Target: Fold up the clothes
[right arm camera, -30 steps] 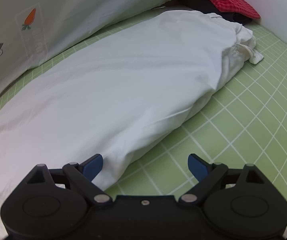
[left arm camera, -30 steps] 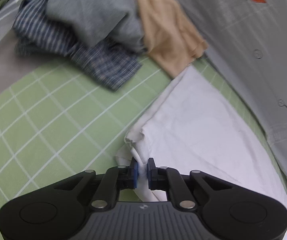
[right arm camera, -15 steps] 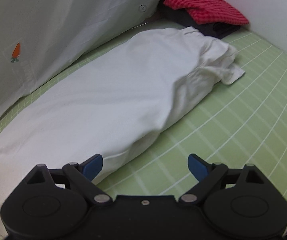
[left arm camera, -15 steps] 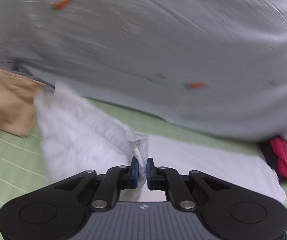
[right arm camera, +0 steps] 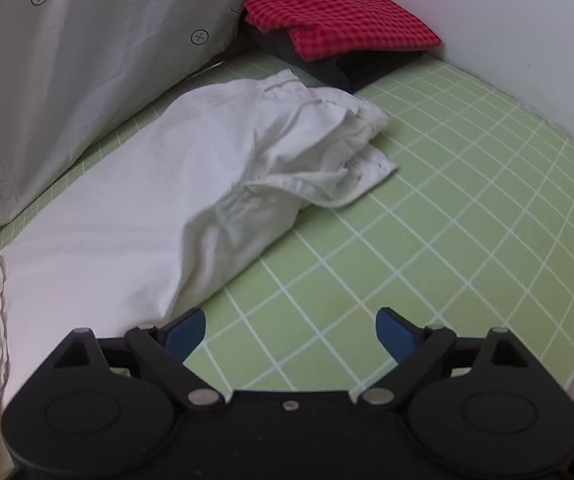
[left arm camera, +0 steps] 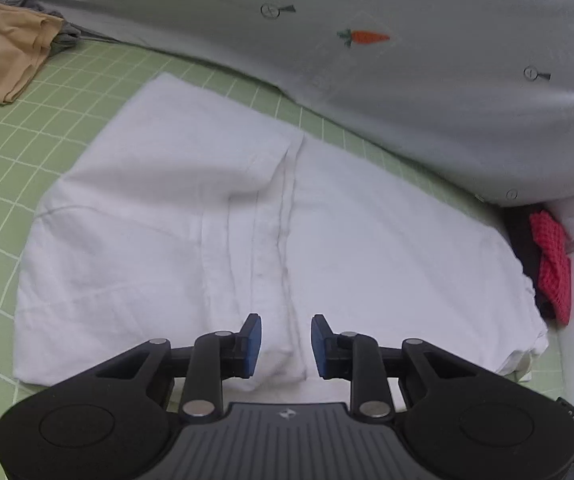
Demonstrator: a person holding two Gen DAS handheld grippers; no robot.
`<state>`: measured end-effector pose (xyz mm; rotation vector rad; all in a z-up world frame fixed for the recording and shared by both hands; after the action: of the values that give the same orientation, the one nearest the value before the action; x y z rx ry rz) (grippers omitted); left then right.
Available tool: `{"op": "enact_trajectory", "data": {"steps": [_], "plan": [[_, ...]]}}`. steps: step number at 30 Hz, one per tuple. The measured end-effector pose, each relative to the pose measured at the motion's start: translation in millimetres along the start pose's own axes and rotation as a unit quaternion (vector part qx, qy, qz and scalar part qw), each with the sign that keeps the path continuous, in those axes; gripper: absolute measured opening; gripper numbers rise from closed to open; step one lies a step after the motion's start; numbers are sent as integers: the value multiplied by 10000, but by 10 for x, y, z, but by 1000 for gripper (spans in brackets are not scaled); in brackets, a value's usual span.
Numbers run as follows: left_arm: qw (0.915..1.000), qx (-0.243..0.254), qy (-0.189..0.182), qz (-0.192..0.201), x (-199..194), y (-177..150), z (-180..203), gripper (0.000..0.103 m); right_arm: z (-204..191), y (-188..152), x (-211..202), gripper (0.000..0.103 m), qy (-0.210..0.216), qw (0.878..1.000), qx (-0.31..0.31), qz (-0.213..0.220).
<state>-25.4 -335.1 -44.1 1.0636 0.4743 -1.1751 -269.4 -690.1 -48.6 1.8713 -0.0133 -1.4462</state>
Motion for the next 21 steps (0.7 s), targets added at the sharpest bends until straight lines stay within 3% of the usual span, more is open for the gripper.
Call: {"op": "enact_trajectory", "data": {"steps": [3, 5, 8, 11, 18, 20, 21], "plan": [[9983, 63, 351, 467, -195, 143, 2, 60, -203, 138, -82, 95, 165, 9990, -300, 296], [9956, 8, 654, 675, -303, 235, -61, 80, -441, 202, -102, 101, 383, 9959, -622, 528], [9917, -8, 1070, 713, -380, 335, -275, 91, -932, 244, -40, 103, 736, 9885, -1139, 665], [9871, 64, 1470, 635, -398, 436, -534, 99, -1504, 217, -19, 103, 1089, 9793, -1540, 728], [9828, -18, 1845, 110, -200, 719, -1208, 99, -2873, -52, -19, 103, 1588, 9592, -2262, 599], [9820, 120, 1883, -19, -109, 800, -1321, 99, -3168, -223, 62, 97, 1591, 9551, -2439, 543], [9816, 189, 1899, -84, -63, 841, -1378, 99, -3292, -292, 98, 90, 1612, 9532, -2507, 517]]}}
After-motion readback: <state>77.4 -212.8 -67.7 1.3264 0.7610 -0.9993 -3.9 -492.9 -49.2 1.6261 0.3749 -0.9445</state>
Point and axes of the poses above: each gripper's, at about its wrist camera, not at the fingertips, and x roughly the way its jaws point, z to its right, y to its top, the point moved 1 cm from there along x, roughly the way its jaws point, and after that the axes turned 9 degrees about -x, right-handed, at the moved point
